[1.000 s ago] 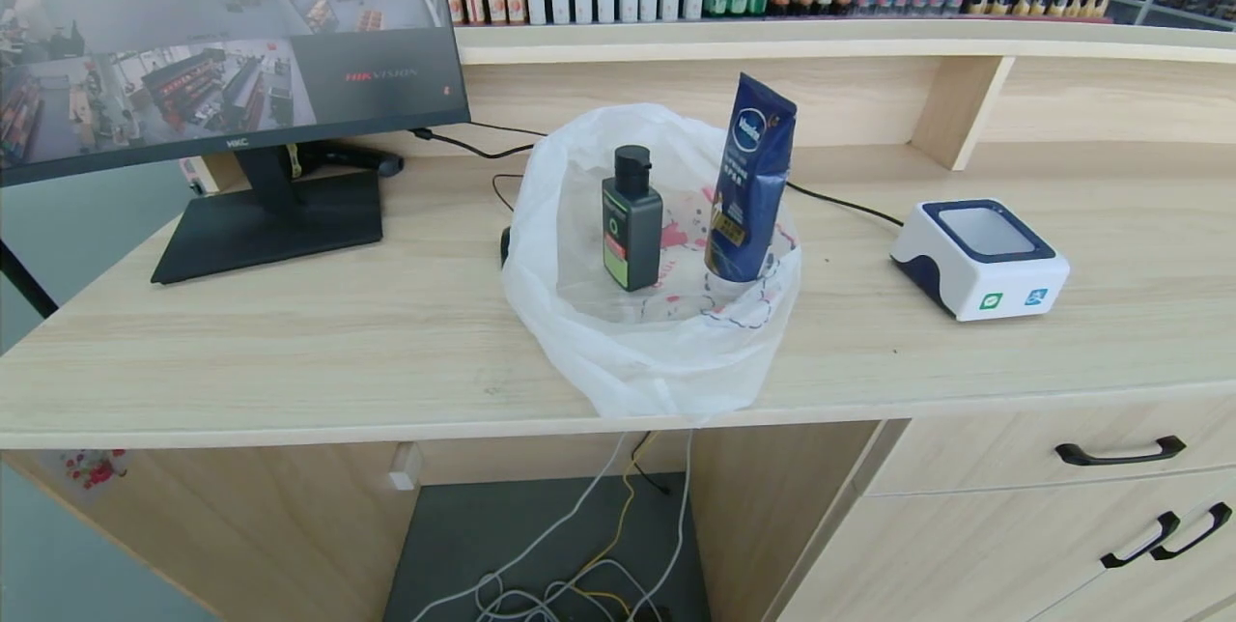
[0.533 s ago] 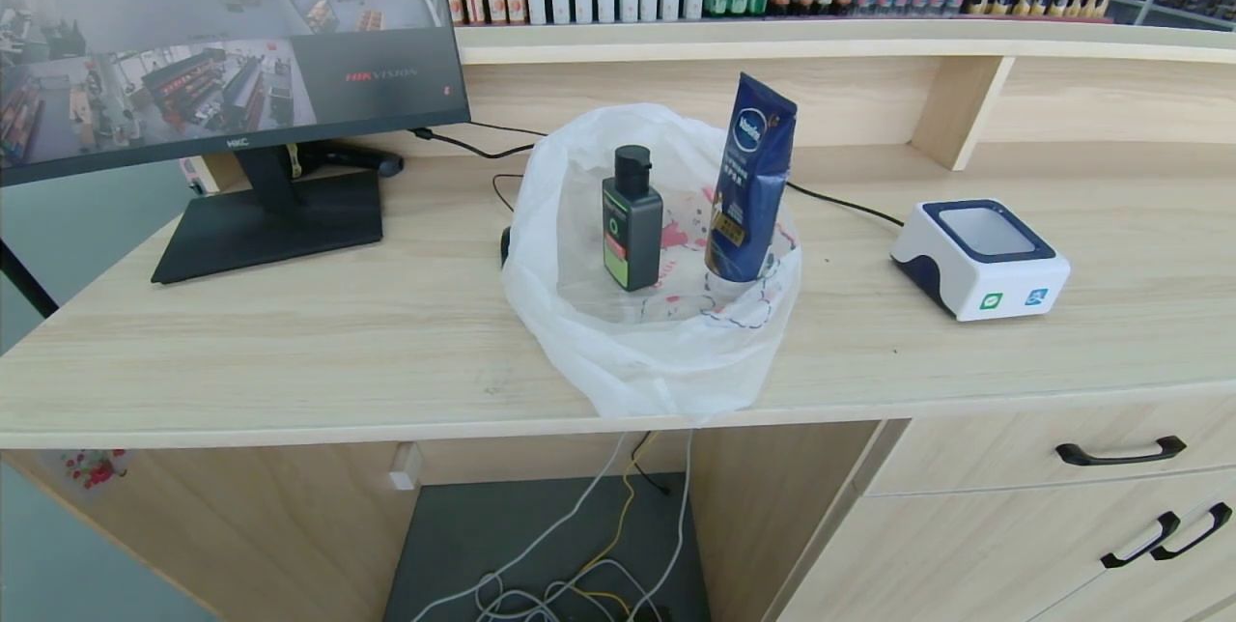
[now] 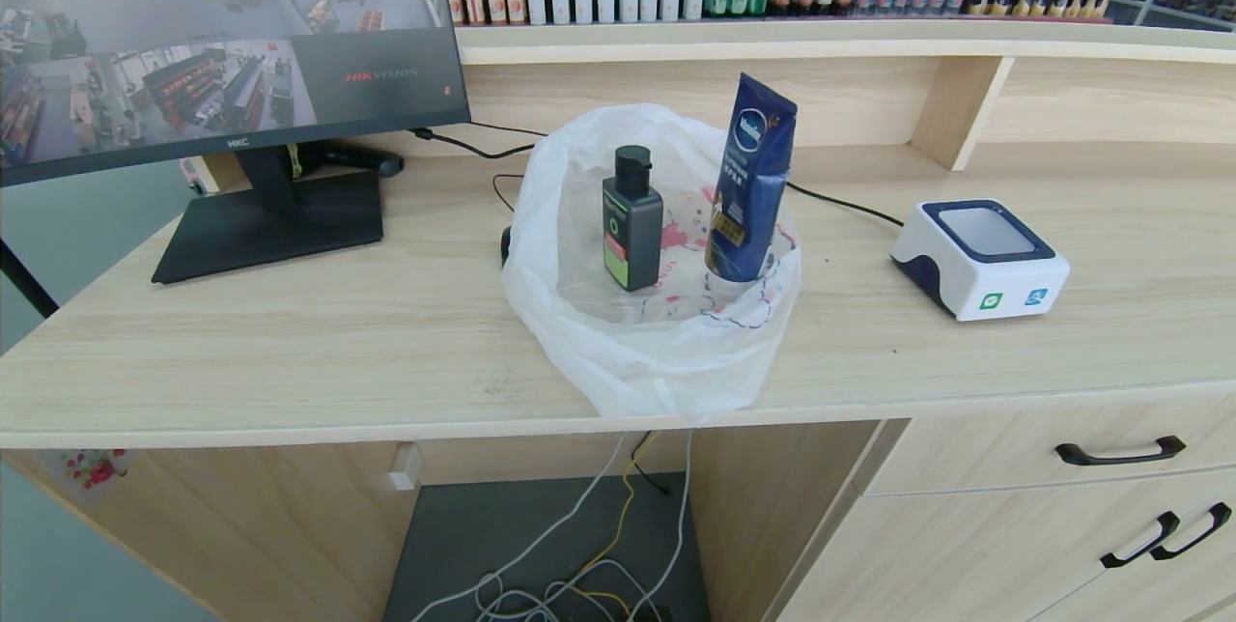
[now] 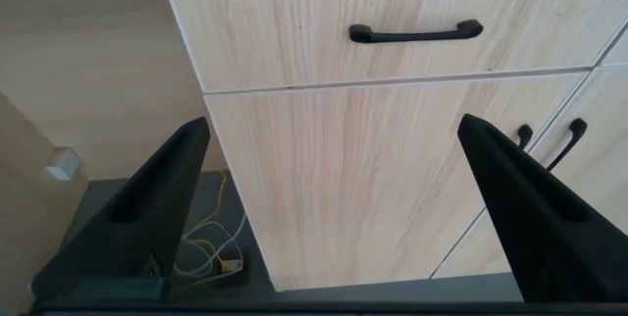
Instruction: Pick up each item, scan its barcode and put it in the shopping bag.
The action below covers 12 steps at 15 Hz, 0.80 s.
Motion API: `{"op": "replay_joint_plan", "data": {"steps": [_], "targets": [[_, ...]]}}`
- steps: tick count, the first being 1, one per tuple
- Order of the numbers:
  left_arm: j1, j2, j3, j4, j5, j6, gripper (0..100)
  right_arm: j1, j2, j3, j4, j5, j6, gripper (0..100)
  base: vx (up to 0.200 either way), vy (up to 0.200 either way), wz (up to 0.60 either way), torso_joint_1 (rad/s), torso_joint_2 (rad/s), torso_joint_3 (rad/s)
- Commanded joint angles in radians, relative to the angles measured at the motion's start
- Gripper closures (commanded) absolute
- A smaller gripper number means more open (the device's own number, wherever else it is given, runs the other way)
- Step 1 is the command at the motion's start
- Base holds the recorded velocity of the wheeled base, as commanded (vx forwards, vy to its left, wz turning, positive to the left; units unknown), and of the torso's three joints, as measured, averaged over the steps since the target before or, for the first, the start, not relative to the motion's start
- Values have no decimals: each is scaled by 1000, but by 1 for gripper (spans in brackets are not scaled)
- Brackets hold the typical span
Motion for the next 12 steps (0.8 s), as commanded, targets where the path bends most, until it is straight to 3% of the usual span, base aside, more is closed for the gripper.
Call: {"op": "replay_joint_plan", "data": {"steps": [1, 8, 12], "targets": [[0, 0, 0, 0, 0, 1, 0, -3, -18, 0, -1, 0, 2, 0, 0, 0, 0, 0, 0, 0], [0, 0, 0, 0, 0, 0, 0, -3, -18, 0, -1, 0, 10, 0, 0, 0, 0, 0, 0, 0], [-1, 0, 0, 0, 0, 1, 0, -3, -18, 0, -1, 0, 10, 0, 0, -200, 0, 1, 2, 5]]}}
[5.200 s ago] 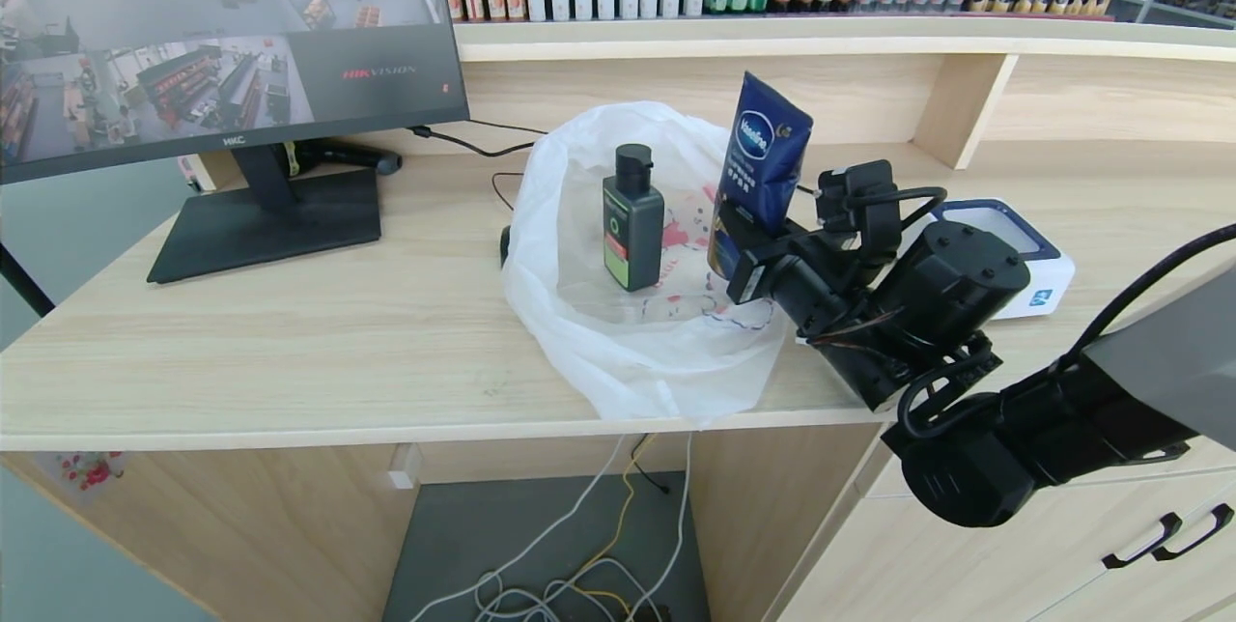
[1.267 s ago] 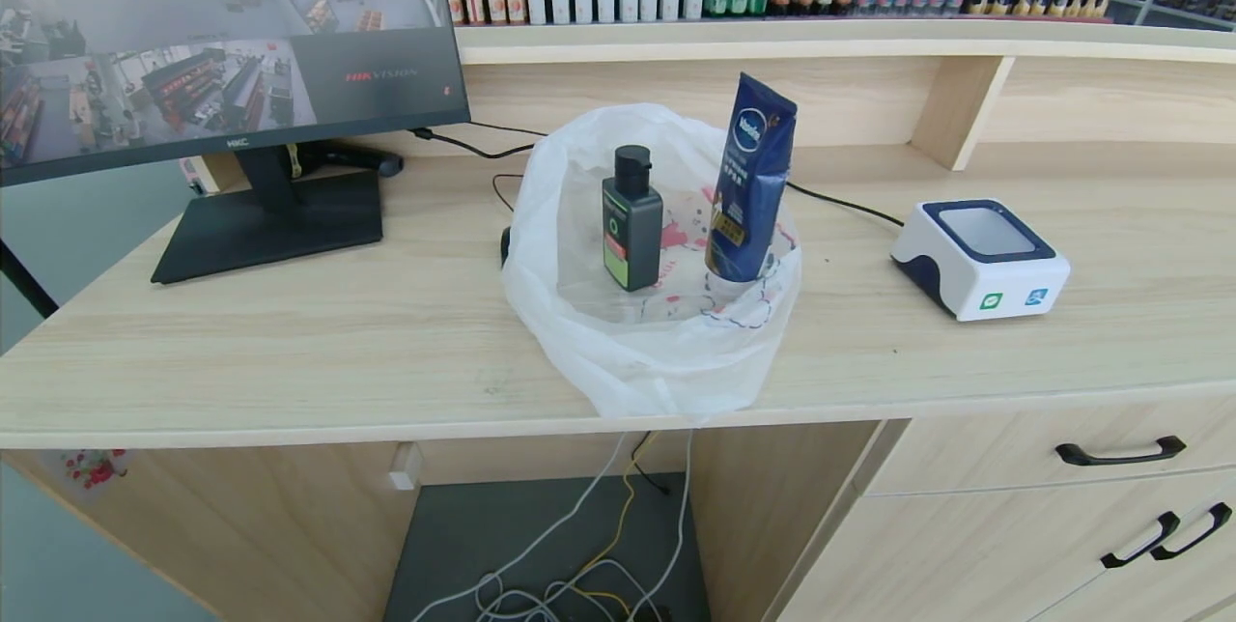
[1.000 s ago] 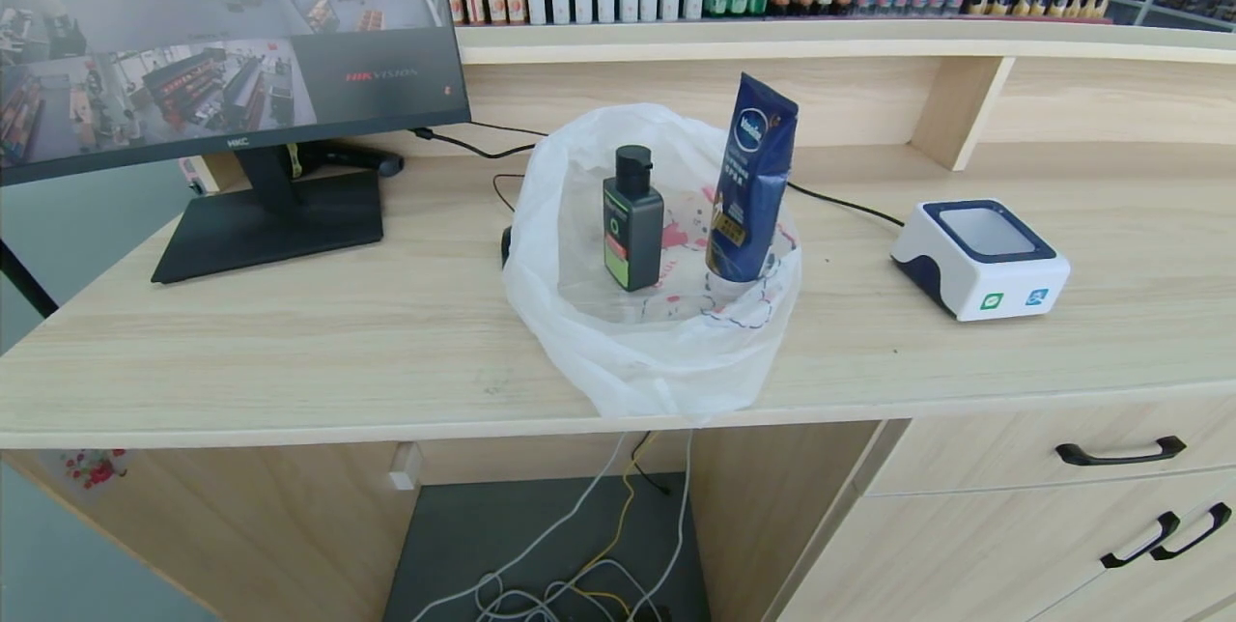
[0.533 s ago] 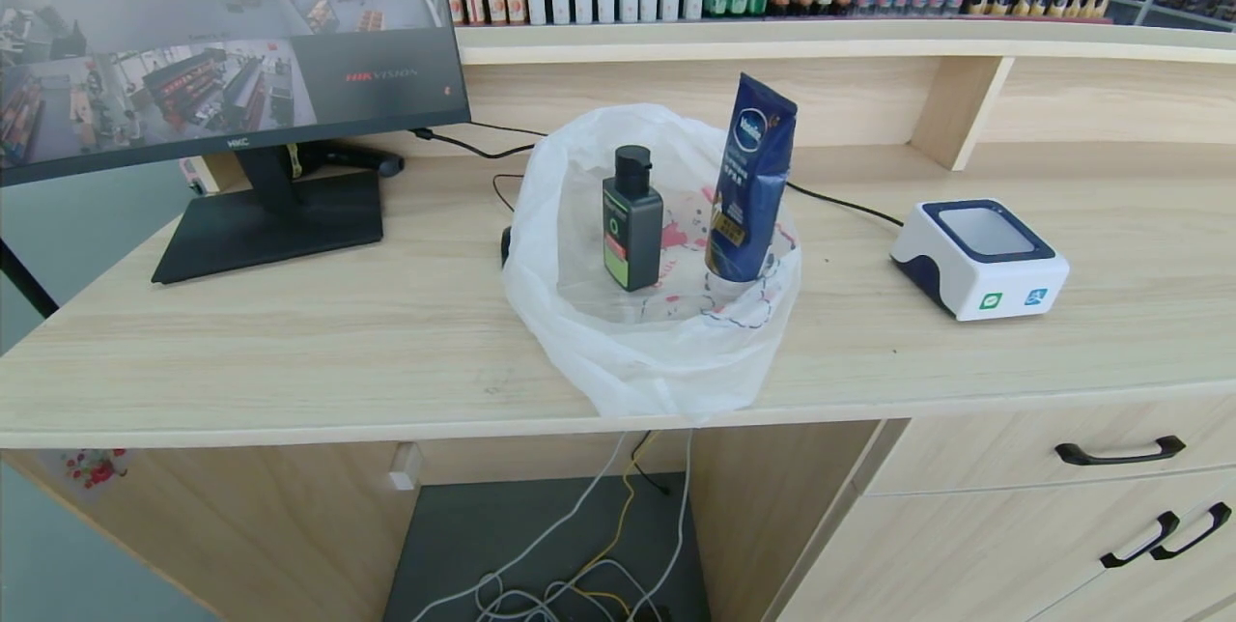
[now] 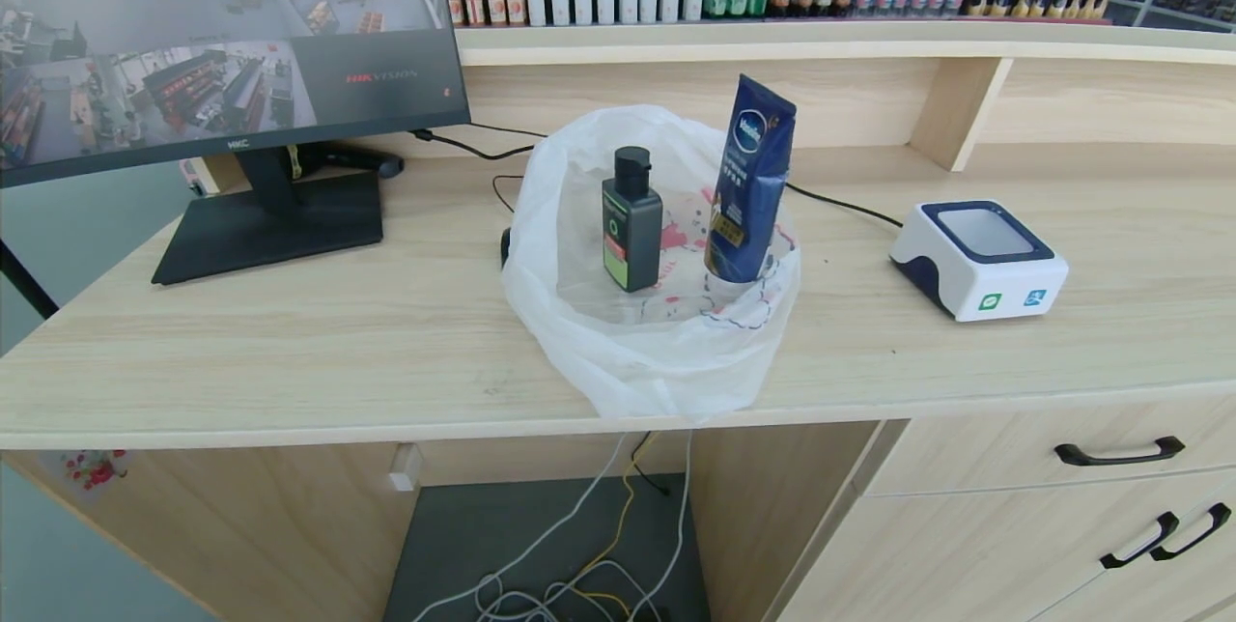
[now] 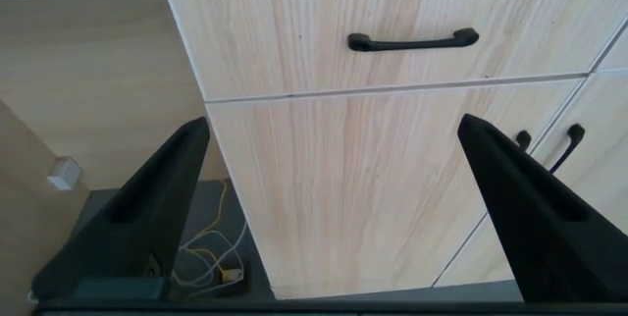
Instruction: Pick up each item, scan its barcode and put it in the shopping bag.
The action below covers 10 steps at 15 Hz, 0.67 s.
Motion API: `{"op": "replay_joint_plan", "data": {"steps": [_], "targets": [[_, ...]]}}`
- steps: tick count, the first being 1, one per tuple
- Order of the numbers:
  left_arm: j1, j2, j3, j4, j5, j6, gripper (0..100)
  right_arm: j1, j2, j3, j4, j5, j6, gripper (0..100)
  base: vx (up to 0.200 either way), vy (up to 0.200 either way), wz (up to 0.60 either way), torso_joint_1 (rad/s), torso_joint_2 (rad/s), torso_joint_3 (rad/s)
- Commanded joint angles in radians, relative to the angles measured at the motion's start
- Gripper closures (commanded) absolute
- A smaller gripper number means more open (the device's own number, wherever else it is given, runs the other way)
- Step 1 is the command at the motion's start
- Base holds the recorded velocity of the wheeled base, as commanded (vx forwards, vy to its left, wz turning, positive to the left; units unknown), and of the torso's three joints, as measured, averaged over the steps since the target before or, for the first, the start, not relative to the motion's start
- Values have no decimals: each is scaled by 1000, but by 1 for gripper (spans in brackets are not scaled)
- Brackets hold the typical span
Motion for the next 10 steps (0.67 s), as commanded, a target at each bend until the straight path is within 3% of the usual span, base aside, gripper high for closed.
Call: {"op": "replay_joint_plan", "data": {"steps": [1, 10], "targets": [[-1, 0, 0, 0, 0, -3, 0, 0, 2, 0, -1, 0, 0, 0, 0, -200, 0, 2, -2, 2], [-1, 0, 0, 0, 0, -3, 0, 0, 2, 0, -1, 1, -17, 0, 0, -200, 0, 3, 1, 3]]}}
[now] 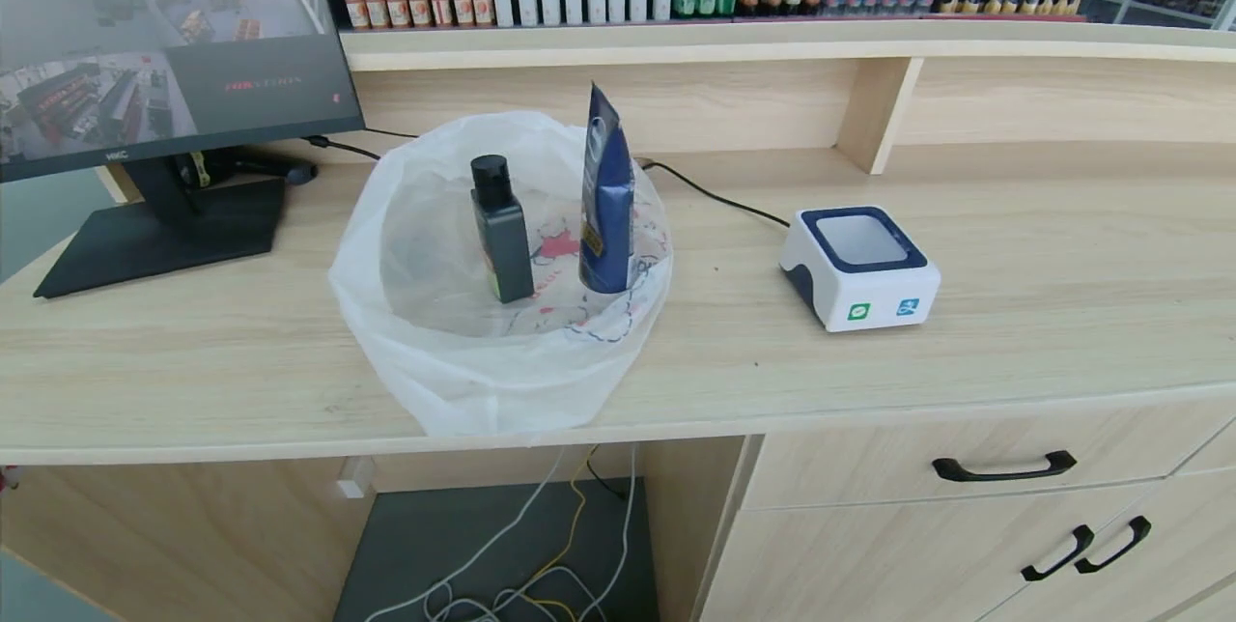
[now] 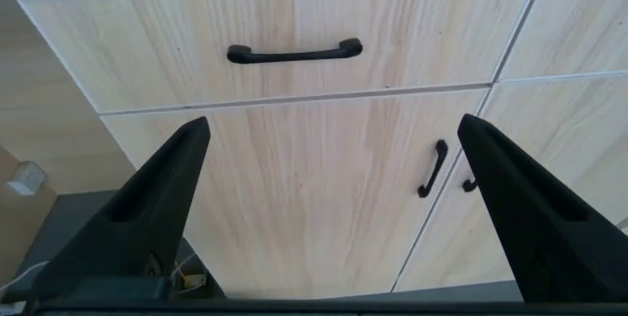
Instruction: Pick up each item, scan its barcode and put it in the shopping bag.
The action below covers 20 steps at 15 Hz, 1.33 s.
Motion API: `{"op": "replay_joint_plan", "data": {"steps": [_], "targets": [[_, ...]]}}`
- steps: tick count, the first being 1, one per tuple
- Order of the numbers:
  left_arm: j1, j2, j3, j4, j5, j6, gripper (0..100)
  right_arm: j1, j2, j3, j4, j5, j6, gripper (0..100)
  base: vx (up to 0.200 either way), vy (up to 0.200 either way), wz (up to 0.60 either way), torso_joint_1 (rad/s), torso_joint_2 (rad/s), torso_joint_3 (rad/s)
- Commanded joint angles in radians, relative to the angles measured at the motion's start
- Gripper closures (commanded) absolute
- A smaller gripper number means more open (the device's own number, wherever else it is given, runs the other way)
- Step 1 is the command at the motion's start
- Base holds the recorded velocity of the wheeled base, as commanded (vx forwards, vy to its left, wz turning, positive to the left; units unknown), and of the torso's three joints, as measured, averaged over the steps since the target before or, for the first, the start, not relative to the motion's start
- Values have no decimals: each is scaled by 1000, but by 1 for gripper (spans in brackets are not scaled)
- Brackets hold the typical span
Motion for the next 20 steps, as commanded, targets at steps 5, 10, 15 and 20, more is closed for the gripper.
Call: {"op": "replay_joint_plan", "data": {"steps": [5, 10, 15, 20], "targets": [[0, 0, 0, 0, 0, -2, 0, 0, 2, 0, 0, 1, -3, 0, 0, -200, 0, 1, 1, 2], [0, 0, 0, 0, 0, -2, 0, 0, 2, 0, 0, 1, -4, 0, 0, -200, 0, 4, 3, 2], [0, 0, 0, 0, 0, -2, 0, 0, 2, 0, 0, 1, -3, 0, 0, -40, 0, 0, 0, 0], [0, 0, 0, 0, 0, -2, 0, 0, 2, 0, 0, 1, 0, 0, 0, 0, 0, 0, 0, 0]]}}
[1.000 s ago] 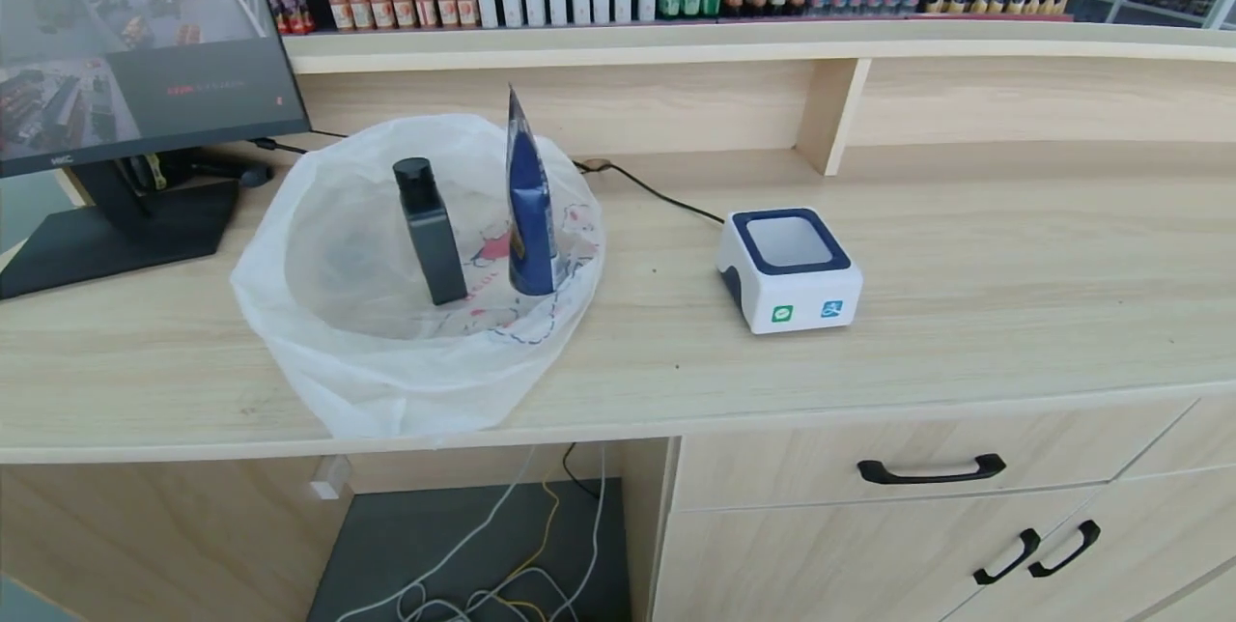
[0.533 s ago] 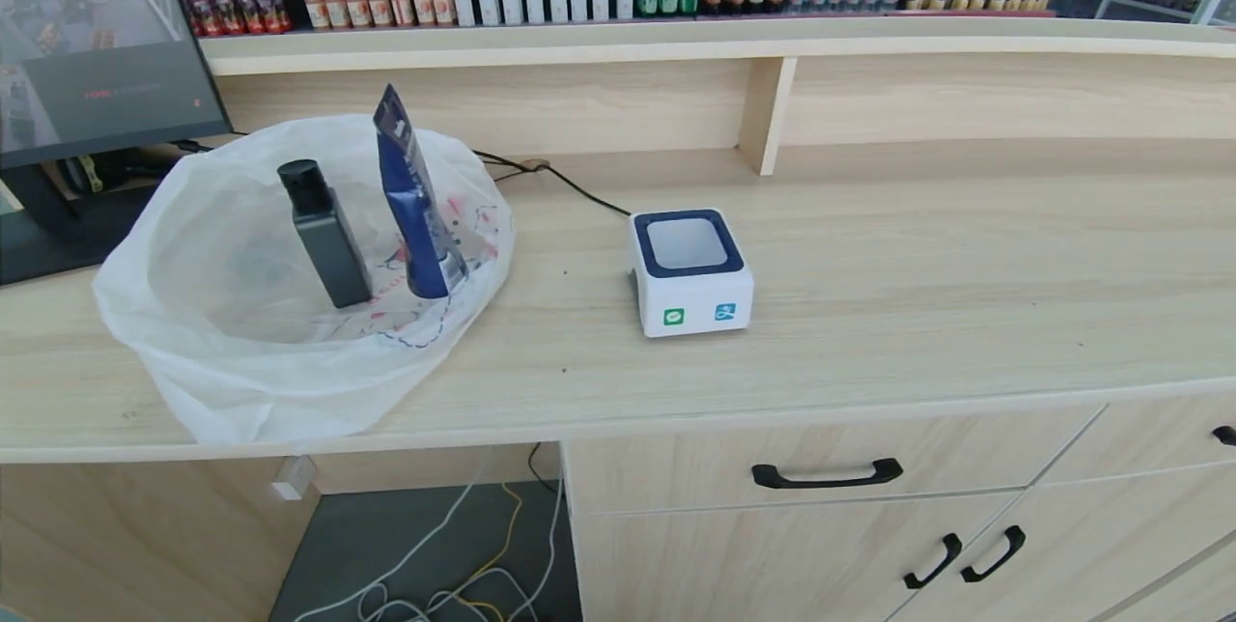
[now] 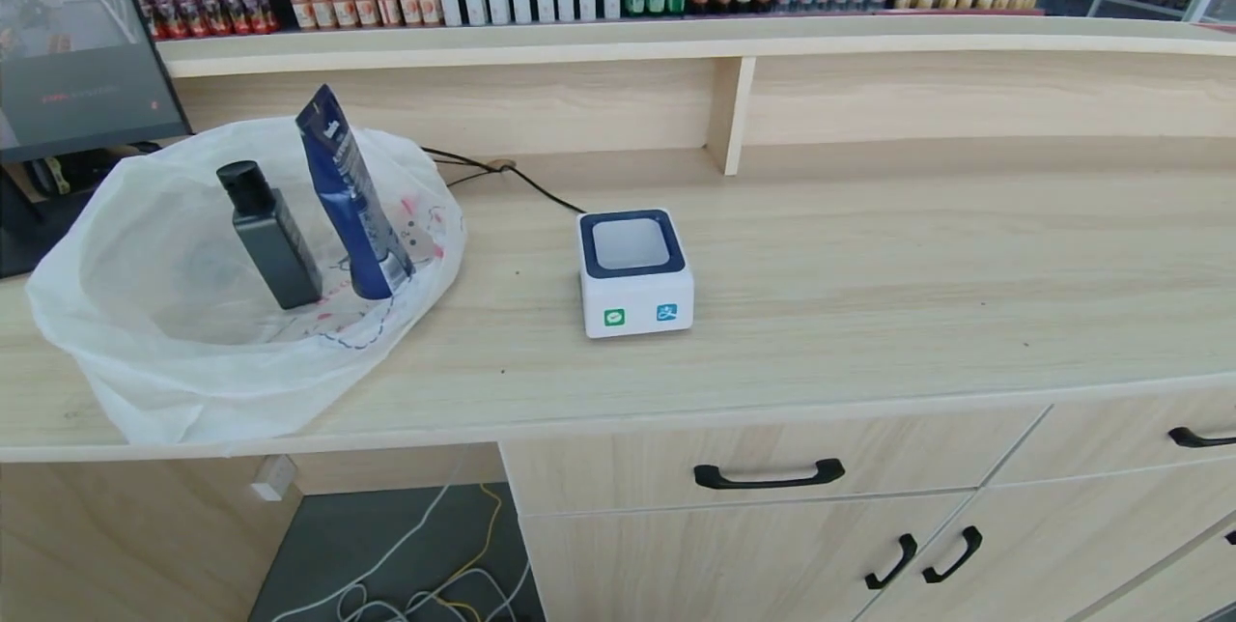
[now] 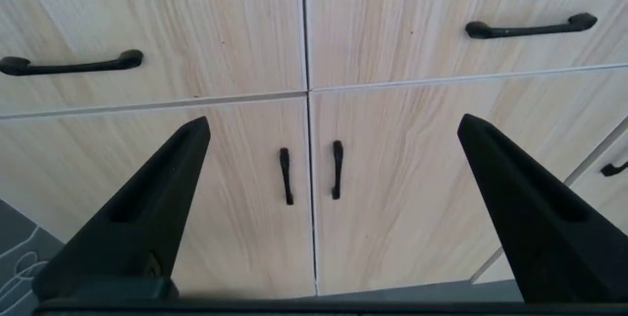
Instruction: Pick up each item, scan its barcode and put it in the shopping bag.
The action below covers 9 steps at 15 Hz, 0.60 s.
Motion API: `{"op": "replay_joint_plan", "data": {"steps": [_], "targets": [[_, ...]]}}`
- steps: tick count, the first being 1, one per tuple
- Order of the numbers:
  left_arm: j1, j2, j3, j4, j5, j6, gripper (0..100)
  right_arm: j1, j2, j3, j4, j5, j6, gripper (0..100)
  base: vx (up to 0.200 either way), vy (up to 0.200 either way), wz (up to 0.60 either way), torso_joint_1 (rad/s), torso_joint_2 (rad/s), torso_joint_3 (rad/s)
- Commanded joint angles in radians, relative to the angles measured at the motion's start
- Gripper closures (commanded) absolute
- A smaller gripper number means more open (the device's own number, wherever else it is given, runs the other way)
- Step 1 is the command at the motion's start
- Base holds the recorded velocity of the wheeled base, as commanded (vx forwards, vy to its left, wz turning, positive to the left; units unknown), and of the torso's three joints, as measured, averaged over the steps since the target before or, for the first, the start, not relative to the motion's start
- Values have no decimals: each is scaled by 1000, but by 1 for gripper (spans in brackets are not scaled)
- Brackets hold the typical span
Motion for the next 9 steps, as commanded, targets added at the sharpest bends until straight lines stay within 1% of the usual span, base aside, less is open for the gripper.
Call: {"op": "replay_joint_plan", "data": {"steps": [1, 9], "targets": [[0, 0, 0, 0, 0, 0, 0, 0, 2, 0, -1, 0, 2, 0, 0, 0, 0, 0, 0, 0], [0, 0, 0, 0, 0, 0, 0, 0, 2, 0, -1, 0, -5, 0, 0, 0, 0, 0, 0, 0]]}}
